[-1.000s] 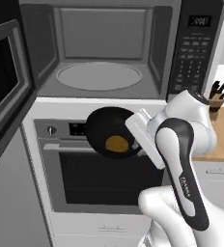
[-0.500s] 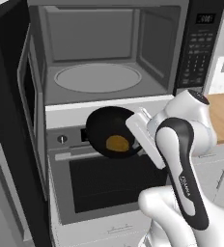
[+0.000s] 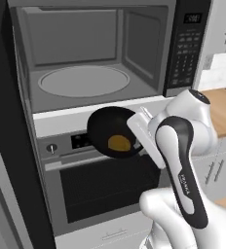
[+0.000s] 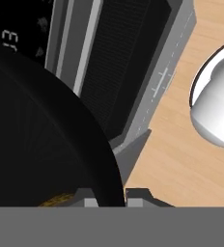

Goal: Pick the avocado from the sink and place it in the bowl. Then pick the bowl and place it in the microwave. Then close the microwave door and press the start button.

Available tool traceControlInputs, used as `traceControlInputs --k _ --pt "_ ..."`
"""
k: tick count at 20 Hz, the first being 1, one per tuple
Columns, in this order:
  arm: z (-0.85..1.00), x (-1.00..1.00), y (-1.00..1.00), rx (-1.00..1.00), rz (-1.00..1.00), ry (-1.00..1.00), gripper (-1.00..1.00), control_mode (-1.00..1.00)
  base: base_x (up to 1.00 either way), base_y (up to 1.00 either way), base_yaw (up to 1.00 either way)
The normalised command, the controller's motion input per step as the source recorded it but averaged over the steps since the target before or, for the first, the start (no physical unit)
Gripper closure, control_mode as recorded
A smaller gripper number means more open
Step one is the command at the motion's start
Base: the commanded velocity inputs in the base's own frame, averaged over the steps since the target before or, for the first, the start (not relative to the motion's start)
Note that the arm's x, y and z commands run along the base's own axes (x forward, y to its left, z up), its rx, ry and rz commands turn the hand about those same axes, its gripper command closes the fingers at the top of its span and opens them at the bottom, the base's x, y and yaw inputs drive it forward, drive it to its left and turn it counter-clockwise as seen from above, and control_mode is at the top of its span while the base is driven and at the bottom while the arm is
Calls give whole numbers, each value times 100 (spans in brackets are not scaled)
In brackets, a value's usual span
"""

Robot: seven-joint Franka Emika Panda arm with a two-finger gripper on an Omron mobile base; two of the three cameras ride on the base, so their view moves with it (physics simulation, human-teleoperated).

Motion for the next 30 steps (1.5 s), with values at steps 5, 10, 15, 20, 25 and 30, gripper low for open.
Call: traceControlInputs --k 5,10,15,20,25,30 --pt "0 0 0 0 0 0 100 100 8 0 -6" --pt "0 0 0 0 0 0 100 100 36 1 0" --pt "0 0 0 0 0 0 100 100 40 19 0" --pt "0 -5 4 0 0 -1 100 -100 20 12 0" --pt "33 -78 -11 6 -5 -12 100 -100 0 0 0" --pt "86 -15 -19 2 -5 -7 100 -100 0 0 0"
